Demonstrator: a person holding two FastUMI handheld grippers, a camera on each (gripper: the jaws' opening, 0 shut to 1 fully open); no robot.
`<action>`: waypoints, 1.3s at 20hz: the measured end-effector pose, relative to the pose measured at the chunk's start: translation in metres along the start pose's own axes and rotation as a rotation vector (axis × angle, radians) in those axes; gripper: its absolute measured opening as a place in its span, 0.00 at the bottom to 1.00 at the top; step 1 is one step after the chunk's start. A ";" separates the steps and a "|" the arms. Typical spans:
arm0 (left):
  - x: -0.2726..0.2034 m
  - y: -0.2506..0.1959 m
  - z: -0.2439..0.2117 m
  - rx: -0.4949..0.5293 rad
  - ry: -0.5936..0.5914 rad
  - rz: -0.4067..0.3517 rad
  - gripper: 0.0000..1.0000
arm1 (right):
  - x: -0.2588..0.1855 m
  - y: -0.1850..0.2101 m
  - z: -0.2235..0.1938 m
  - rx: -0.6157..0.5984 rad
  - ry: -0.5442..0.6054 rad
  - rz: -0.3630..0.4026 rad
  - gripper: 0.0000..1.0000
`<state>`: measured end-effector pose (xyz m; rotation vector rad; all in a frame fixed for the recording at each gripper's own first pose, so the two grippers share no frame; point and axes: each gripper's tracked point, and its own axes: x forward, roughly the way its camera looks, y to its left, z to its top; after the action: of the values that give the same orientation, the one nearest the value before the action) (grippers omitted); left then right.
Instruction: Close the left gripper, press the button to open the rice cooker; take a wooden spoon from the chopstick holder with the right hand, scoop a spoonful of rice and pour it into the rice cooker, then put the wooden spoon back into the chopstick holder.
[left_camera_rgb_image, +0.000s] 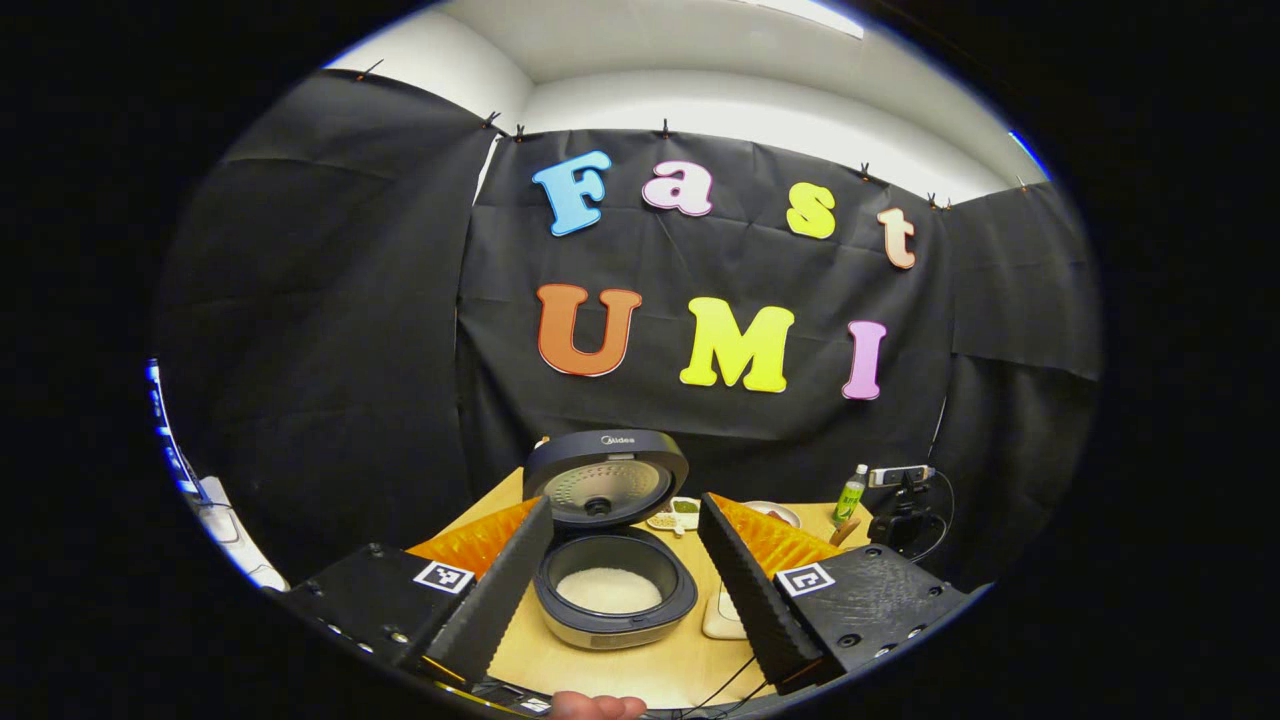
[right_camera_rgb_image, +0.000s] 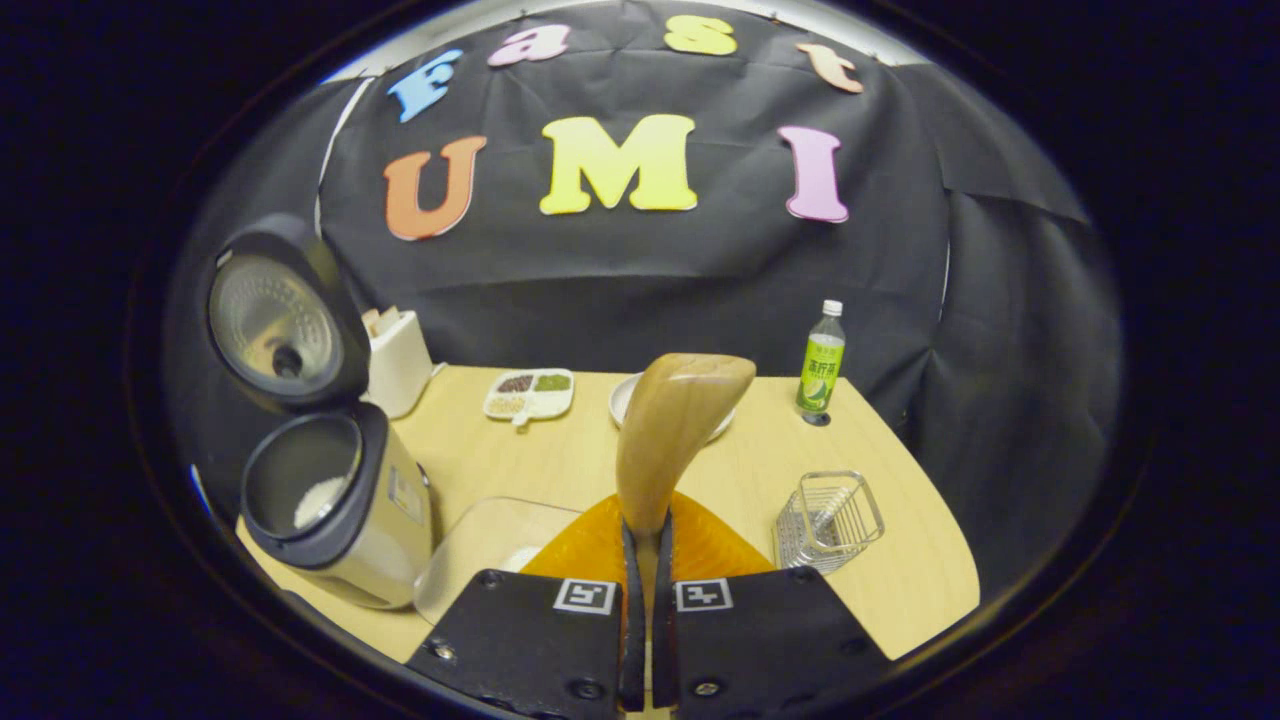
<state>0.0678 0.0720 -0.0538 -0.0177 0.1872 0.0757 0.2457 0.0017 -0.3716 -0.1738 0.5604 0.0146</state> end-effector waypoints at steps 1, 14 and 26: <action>0.000 0.004 -0.001 0.003 0.004 0.011 0.94 | 0.005 0.005 -0.005 -0.046 -0.007 -0.007 0.08; 0.000 0.025 -0.019 -0.017 0.059 0.097 0.95 | 0.018 0.101 -0.051 -0.006 0.115 0.199 0.08; 0.000 0.007 -0.023 -0.038 0.090 0.113 0.95 | 0.013 0.074 -0.047 0.750 0.309 0.351 0.08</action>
<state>0.0633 0.0781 -0.0767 -0.0486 0.2770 0.1918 0.2274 0.0667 -0.4297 0.6639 0.8625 0.1182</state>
